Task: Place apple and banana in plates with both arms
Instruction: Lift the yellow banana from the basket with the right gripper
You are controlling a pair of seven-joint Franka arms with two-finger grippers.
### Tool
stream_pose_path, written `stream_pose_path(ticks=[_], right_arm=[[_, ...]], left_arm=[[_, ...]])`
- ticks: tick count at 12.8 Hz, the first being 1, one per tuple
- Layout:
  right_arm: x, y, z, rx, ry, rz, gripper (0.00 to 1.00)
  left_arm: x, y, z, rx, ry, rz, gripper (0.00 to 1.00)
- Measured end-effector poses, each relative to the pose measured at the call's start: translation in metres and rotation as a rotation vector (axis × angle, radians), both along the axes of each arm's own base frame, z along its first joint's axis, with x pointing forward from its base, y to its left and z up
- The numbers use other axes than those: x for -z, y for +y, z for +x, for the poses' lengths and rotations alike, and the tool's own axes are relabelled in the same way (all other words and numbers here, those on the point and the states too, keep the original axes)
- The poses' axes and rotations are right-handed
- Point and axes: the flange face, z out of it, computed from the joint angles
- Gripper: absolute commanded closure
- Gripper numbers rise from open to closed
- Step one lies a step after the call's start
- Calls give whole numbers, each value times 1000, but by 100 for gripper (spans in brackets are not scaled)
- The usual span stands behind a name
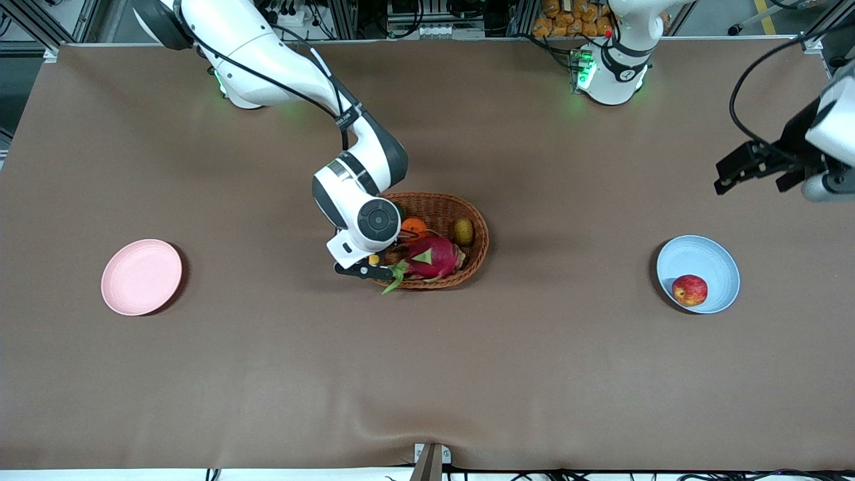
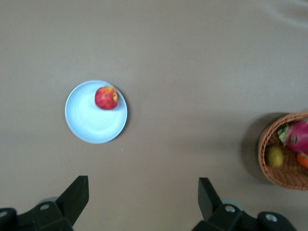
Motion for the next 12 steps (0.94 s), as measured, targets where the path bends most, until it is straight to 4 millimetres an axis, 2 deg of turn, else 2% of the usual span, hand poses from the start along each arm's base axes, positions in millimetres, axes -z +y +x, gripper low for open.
stream_pose_path(ticks=[4, 7, 12], right_arm=[[-2, 0, -4, -3, 27, -26, 32], [-9, 4, -8, -7, 47, -44, 32], [-6, 8, -5, 11, 12, -22, 32]], left_arm=[[-9, -9, -21, -32, 55, 14, 0], [-13, -3, -26, -43, 56, 14, 0], [-15, 7, -29, -59, 56, 15, 0]])
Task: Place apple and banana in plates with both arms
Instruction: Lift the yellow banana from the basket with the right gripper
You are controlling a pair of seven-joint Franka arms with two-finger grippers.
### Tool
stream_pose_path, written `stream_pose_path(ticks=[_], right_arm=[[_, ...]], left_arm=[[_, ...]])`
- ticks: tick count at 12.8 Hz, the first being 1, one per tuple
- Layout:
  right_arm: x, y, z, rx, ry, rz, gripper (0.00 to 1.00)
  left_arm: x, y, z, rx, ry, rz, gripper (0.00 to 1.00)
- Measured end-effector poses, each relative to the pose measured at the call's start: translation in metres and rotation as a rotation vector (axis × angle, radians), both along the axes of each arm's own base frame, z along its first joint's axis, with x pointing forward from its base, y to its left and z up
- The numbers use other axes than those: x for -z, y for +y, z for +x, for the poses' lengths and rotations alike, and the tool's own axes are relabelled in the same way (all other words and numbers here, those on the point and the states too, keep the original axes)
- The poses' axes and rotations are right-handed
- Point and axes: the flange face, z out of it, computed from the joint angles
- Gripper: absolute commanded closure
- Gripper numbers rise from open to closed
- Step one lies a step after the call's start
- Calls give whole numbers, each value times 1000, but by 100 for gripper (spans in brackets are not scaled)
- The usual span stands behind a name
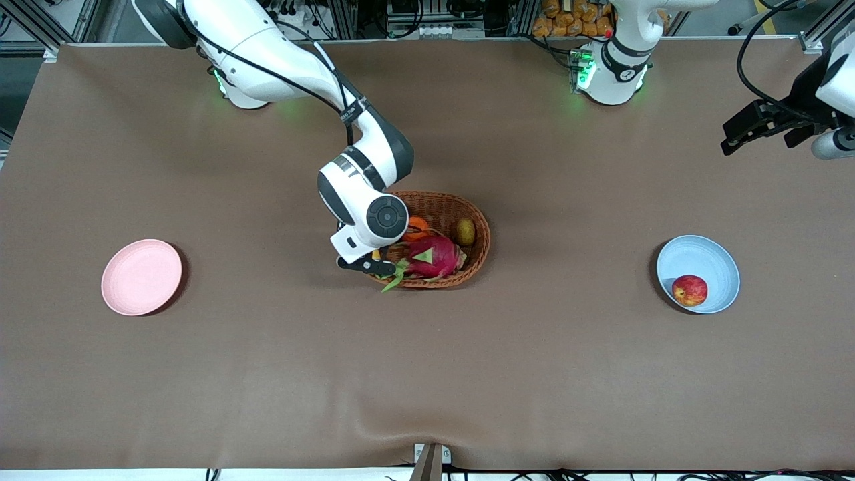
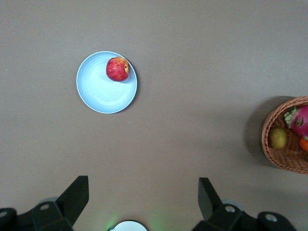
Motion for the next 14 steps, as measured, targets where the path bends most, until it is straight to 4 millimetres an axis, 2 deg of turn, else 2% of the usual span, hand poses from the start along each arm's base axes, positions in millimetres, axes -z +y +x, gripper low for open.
stream_pose_path(ticks=[7, 8, 9, 10, 11, 14], right_arm=[[16, 0, -1, 12, 0, -1, 37], [17, 0, -1, 13, -3, 1, 50], [19, 0, -2, 12, -8, 6, 76], [23, 1, -2, 11, -10, 9, 94], [25, 1, -3, 5, -7, 11, 100], [22, 0, -2, -31, 9, 13, 100]], left_arm=[[16, -16, 5, 30, 26, 3, 0], [19, -17, 7, 31, 27, 3, 0], [22, -18, 10, 32, 30, 4, 0], [25, -18, 12, 32, 32, 4, 0], [27, -18, 14, 32, 33, 4, 0], [28, -17, 15, 30, 31, 4, 0]])
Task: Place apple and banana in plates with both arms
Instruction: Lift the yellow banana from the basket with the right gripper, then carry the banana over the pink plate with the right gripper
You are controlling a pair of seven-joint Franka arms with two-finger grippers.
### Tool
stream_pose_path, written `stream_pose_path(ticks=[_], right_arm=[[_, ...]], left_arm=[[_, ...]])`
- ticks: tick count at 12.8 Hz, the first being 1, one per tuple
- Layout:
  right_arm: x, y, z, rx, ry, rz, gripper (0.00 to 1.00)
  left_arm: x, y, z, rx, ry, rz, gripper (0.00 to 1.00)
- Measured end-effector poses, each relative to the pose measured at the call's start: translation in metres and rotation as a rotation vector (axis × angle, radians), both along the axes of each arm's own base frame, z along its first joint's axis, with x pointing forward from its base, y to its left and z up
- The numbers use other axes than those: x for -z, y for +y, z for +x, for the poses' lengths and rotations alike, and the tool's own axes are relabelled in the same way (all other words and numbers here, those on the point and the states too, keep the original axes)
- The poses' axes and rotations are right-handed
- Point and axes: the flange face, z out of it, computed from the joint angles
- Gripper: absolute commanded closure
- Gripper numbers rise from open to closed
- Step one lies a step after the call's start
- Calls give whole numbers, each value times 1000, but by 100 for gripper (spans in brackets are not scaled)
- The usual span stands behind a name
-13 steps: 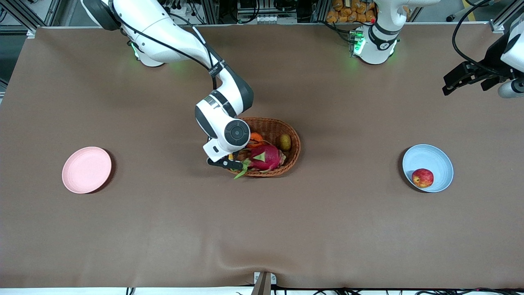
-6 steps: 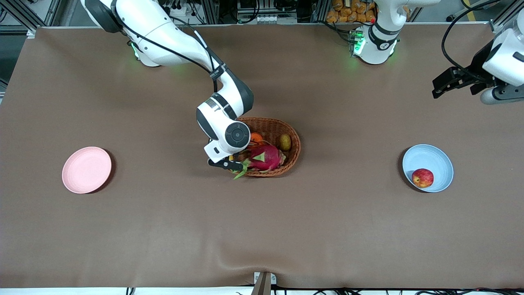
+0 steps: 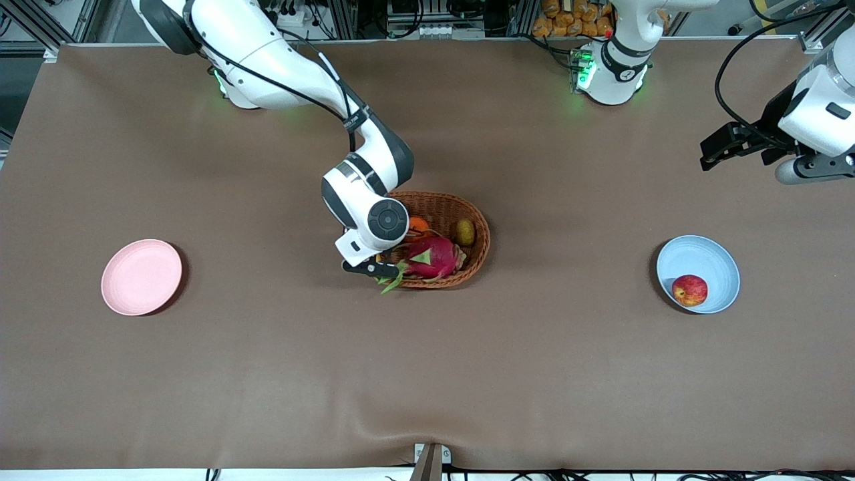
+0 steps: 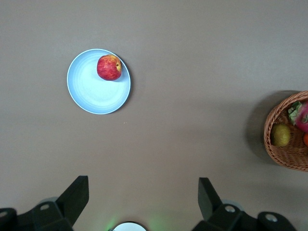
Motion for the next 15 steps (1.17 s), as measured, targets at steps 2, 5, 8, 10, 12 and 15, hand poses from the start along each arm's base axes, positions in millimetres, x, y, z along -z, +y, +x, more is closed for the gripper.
stream_pose_path(ticks=[2, 5, 8, 10, 12, 15], right_arm=[[-12, -3, 4, -4, 27, -22, 100], [-46, -8, 16, -9, 55, -39, 100], [-78, -16, 29, -11, 76, -30, 100], [-99, -29, 39, 25, 94, -15, 100], [-128, -60, 59, 52, 82, 15, 100], [-183, -155, 99, 26, 68, 87, 100]], left_arm=[[0, 3, 0, -5, 0, 0, 0], [0, 5, 1, -10, -2, 0, 0], [-1, 4, 1, -8, -6, 0, 0], [-1, 3, 1, -6, -9, -1, 0], [-2, 3, 2, -5, -14, -1, 0], [-2, 2, 2, -4, -19, -2, 0]])
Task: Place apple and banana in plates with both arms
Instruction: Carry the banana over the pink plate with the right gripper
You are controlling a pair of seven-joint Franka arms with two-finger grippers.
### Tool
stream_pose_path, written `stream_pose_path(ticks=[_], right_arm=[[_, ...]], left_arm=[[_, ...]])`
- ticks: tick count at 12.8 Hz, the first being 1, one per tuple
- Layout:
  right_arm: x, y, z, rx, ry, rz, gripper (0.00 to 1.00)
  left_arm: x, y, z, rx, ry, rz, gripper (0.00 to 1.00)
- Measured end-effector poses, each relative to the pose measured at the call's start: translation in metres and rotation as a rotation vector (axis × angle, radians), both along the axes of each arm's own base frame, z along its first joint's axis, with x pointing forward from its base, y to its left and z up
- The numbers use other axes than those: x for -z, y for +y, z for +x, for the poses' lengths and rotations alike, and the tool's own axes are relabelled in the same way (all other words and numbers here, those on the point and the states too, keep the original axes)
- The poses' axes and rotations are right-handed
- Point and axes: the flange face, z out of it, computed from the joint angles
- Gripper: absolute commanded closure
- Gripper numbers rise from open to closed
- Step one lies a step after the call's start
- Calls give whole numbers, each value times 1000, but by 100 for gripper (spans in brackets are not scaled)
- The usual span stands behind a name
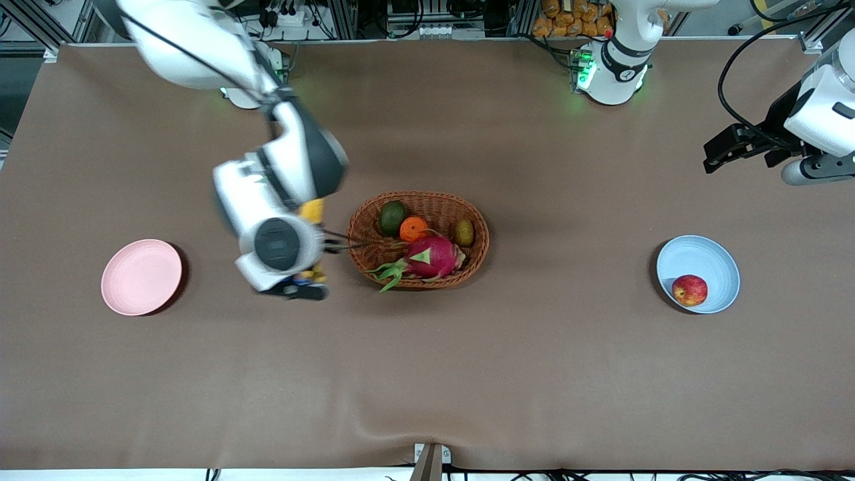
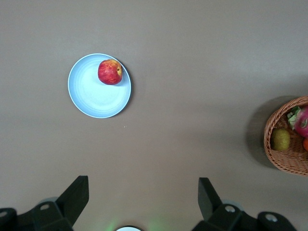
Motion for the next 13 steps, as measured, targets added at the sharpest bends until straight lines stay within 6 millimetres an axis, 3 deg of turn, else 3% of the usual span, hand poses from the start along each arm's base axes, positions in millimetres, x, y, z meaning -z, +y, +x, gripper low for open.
stream_pose_path(ticks=[3, 5, 7, 9, 13], right_arm=[[-26, -127, 33, -14, -7, 77, 100], [-17, -205, 46, -18, -14, 121, 100], [12, -268, 48, -60, -22, 167, 100], [47, -313, 42, -102, -50, 200, 100], [104, -397, 8, -178, -67, 259, 100]], left_arm=[[0, 0, 0, 0, 0, 0, 0], [0, 0, 0, 0, -1, 0, 0], [0, 0, 0, 0, -1, 0, 0], [0, 0, 0, 1, -2, 0, 0], [0, -2, 1, 3, -6, -1, 0]])
